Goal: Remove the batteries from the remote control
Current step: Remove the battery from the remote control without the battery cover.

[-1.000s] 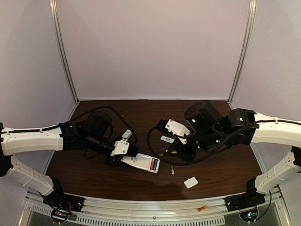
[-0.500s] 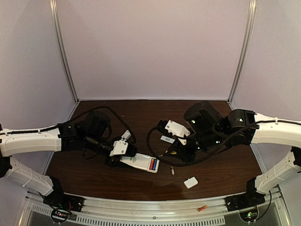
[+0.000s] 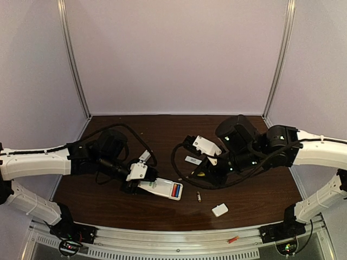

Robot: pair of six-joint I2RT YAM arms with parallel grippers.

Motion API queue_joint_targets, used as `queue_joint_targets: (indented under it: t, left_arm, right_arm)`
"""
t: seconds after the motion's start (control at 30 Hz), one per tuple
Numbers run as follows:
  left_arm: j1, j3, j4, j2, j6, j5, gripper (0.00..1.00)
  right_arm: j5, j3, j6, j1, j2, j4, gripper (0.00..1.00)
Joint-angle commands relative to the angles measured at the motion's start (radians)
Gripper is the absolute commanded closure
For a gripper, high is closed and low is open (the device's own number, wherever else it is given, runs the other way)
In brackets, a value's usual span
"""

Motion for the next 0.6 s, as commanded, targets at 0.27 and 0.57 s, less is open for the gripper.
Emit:
queue_joint_targets:
  t: [0.27,0.57]
  left_arm:
    - [-0.002,-0.003,0.054,-0.031,-0.015,0.013,1.00]
    - [-0.002,-0.004,0.057,-0.028,-0.017,0.009,1.00]
  right_arm:
    - [0.008,-0.016,0.007,0.021,0.013,0.006,1.00]
    - [0.007,-0.018,-0.004,0.022,0.023,0.000,1.00]
